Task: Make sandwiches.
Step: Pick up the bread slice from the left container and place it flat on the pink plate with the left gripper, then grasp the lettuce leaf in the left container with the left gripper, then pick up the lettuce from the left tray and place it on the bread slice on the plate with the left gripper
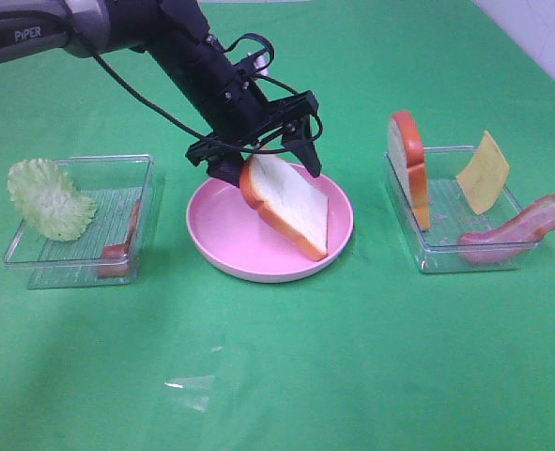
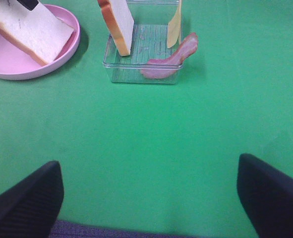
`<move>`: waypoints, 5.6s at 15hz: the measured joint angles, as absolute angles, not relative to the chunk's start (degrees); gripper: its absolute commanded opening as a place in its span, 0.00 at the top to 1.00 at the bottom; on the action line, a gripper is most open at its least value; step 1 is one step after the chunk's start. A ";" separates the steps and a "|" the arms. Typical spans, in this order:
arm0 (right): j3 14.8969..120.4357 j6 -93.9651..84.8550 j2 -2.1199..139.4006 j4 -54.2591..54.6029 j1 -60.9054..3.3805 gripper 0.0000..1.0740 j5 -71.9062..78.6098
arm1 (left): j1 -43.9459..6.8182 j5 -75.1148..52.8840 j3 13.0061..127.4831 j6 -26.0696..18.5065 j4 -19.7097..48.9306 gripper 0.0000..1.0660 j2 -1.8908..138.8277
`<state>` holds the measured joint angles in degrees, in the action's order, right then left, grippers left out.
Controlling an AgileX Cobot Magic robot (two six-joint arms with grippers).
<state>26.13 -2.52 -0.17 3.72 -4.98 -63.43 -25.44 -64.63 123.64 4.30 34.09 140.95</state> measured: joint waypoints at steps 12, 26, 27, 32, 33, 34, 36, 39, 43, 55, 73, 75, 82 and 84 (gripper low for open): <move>26.13 -2.52 -0.17 3.72 -4.98 0.14 -63.43 | -25.44 -69.39 137.68 12.09 12.89 0.04 137.45; 26.13 -2.52 -0.17 3.72 -4.98 0.14 -63.43 | -4.64 -69.67 101.76 7.51 0.00 0.04 111.15; 26.13 -2.52 -0.17 3.72 -4.98 0.14 -63.43 | -2.52 -69.96 99.12 7.05 0.00 0.04 110.47; 26.13 -2.52 -0.17 3.72 -4.98 0.14 -63.43 | 1.89 -69.96 95.68 4.30 0.00 0.04 110.41; 26.13 -2.52 -0.17 3.72 -4.98 0.14 -63.43 | 1.89 -69.96 95.68 4.24 0.74 0.04 110.41; 26.13 -2.52 -0.17 3.72 -4.98 0.14 -63.43 | 1.89 -69.96 95.68 3.95 1.72 0.04 110.41; 26.13 -2.52 -0.17 3.72 -4.98 0.14 -63.43 | 1.89 -69.90 95.68 2.92 2.46 0.04 110.41; 26.13 -2.52 -0.17 3.72 -4.98 0.14 -63.43 | 1.89 -67.04 95.68 1.26 3.78 0.04 110.52; 26.13 -2.52 -0.17 3.72 -4.98 0.14 -63.43 | 1.89 -63.77 95.68 1.20 4.24 0.04 113.73; 26.13 -2.35 -0.17 3.72 -4.98 0.14 -63.43 | 1.89 -55.69 95.68 -4.93 13.18 0.05 125.71; 26.13 -2.41 -0.17 3.72 -4.98 0.14 -63.43 | 1.89 -56.15 96.83 -1.89 15.13 1.00 125.71; 26.13 -2.41 -0.17 3.72 -4.98 0.14 -63.43 | 1.83 -59.07 99.98 -1.72 18.05 1.00 125.71; 26.13 -2.41 -0.17 3.72 -4.98 0.14 -63.43 | -5.56 -67.95 122.04 -1.20 20.40 1.00 125.71; 26.13 -2.41 -0.17 3.72 -4.98 0.14 -63.43 | -7.91 -67.21 126.17 0.00 20.97 1.00 125.65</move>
